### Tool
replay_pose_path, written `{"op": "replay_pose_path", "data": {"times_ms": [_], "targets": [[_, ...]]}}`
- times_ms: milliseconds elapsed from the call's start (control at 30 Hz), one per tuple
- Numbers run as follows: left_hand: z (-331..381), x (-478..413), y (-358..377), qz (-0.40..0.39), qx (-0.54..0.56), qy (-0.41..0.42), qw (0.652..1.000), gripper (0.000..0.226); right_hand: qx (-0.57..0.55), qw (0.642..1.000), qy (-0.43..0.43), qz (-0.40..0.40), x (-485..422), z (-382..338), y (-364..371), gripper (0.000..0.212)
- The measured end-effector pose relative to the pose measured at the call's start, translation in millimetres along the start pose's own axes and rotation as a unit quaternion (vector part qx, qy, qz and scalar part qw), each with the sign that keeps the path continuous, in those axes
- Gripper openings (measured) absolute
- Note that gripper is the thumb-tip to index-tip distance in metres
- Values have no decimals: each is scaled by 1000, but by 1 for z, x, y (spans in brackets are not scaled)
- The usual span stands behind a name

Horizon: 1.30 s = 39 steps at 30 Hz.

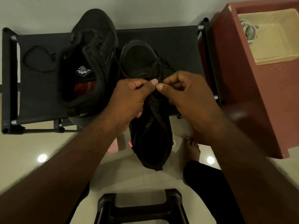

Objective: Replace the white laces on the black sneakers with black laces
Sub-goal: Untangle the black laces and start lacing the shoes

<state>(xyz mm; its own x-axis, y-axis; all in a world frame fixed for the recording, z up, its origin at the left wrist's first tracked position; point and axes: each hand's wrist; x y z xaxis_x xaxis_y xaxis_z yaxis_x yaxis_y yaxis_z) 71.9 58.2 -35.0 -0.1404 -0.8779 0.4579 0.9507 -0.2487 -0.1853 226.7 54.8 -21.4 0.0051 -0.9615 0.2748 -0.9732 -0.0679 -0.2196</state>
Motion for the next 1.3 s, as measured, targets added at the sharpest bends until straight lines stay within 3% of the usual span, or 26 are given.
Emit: {"op": "replay_pose_path", "data": {"times_ms": [167, 267, 367, 433, 467, 533, 633, 767, 1033, 1167, 1300], "targets": [[-1, 0, 0, -1, -5, 4, 1000, 27, -16, 1000, -24, -3, 1, 0, -1, 15], [-1, 0, 0, 8, -5, -2, 1000, 29, -134, 991, -10, 2, 0, -7, -2, 18], [-2, 0, 0, 4, -1, -3, 1000, 30, -357, 934, 0, -16, -1, -17, -8, 25], [-1, 0, 0, -2, 1, 0, 1000, 29, -427, 904, 24, 19, -1, -21, -11, 30], [-1, 0, 0, -3, 0, 0, 1000, 29, -407, 911, 40, 48, 0, -20, -11, 32], [-1, -2, 1, 0, 0, 0, 1000, 28, -265, 958, 58, 90, -1, -14, -9, 27], [-2, -2, 2, 12, 9, -3, 1000, 28, -62, 996, 35, 58, -1, -3, 1, 10], [-4, -2, 2, 19, 16, -4, 1000, 28, -11, 1000, 10, 18, -1, 1, 7, 21], [-5, -3, 2, 13, 7, 8, 1000, 31, -10, 1000, -22, 14, -2, 0, 3, 17], [-7, -3, 2, 17, 4, 0, 1000, 32, -138, 990, -21, 38, -2, -7, -3, 26], [-7, -3, 1, 6, 9, 3, 1000, 28, -449, 892, 23, 45, -4, -21, -9, 23]]}}
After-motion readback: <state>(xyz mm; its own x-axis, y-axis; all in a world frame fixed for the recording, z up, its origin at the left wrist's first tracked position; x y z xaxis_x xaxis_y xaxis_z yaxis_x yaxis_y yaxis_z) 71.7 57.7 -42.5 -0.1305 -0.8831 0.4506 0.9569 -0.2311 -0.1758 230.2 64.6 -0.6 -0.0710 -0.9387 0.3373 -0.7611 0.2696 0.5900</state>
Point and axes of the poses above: each hand's wrist, its own x-axis away from the middle knuckle, its own y-axis out of the palm, z = x × y, and after that the axes turned 14 degrees about -x, right-handed
